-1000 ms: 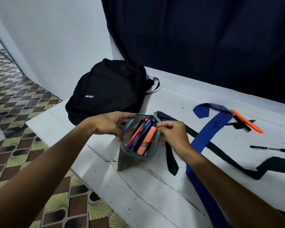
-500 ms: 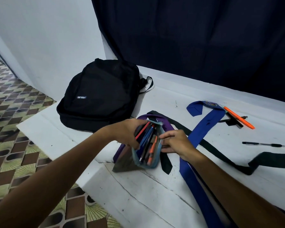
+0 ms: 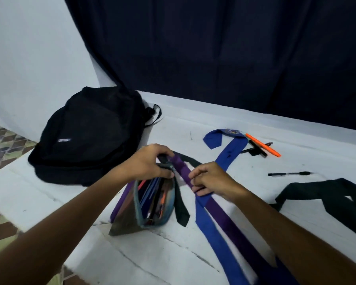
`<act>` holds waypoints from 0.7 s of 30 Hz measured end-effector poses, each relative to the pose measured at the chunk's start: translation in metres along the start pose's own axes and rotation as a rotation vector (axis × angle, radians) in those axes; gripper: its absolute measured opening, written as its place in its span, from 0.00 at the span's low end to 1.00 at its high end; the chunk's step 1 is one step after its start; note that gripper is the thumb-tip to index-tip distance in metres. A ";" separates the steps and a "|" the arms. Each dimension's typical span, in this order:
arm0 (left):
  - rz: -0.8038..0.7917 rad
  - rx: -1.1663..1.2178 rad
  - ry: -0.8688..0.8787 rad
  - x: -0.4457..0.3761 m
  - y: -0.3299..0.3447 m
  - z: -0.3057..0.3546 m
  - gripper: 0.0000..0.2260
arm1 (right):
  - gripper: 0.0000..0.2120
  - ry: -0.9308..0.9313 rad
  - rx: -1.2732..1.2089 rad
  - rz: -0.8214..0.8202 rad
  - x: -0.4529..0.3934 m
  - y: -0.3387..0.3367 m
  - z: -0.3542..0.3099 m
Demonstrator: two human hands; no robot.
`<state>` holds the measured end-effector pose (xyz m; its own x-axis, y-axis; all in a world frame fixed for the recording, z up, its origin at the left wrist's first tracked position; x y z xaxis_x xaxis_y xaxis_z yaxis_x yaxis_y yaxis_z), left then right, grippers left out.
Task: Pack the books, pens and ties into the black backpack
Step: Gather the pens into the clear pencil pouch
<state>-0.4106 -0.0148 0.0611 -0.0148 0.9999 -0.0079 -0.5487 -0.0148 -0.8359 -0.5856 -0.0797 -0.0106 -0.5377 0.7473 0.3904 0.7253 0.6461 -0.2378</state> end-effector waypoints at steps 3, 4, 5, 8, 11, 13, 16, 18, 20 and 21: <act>-0.005 0.032 0.042 -0.036 0.021 0.024 0.20 | 0.03 -0.022 0.021 0.079 0.008 -0.052 0.008; -0.020 0.032 0.046 -0.047 0.031 0.031 0.19 | 0.04 -0.028 0.013 0.113 0.011 -0.070 0.011; -0.039 0.040 0.067 -0.062 0.044 0.043 0.19 | 0.06 -0.033 0.003 0.164 0.012 -0.092 0.017; -0.086 0.029 0.165 -0.105 0.084 0.080 0.15 | 0.12 -0.084 0.225 0.387 0.015 -0.164 0.038; -0.089 -0.097 0.279 -0.153 0.123 0.117 0.13 | 0.13 -0.025 0.599 0.520 0.018 -0.220 0.060; -0.080 -0.175 0.362 -0.184 0.147 0.138 0.16 | 0.17 0.029 0.872 0.488 0.014 -0.242 0.077; -0.048 -0.348 0.515 -0.222 0.180 0.152 0.16 | 0.20 -0.011 1.206 0.367 0.004 -0.244 0.093; -0.040 -0.544 0.556 -0.240 0.197 0.149 0.13 | 0.15 -0.141 1.399 0.385 -0.003 -0.240 0.096; -0.040 -0.617 0.593 -0.251 0.205 0.145 0.10 | 0.15 -0.207 1.482 0.390 -0.007 -0.238 0.099; -0.026 -0.611 0.632 -0.254 0.205 0.145 0.10 | 0.15 -0.252 1.498 0.407 -0.010 -0.239 0.100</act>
<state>-0.6406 -0.2730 -0.0281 0.5567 0.8196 -0.1357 0.0034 -0.1656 -0.9862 -0.7965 -0.2266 -0.0464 -0.5860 0.8096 -0.0330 -0.1531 -0.1507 -0.9766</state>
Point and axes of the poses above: each hand's wrist, its own x-axis away from the middle knuckle, its own y-axis out of the palm, z = x × y, the point moved 5 cm from there along -x, towards the middle knuckle, and after that the axes turned 3 degrees about y, right-handed, at the moved point
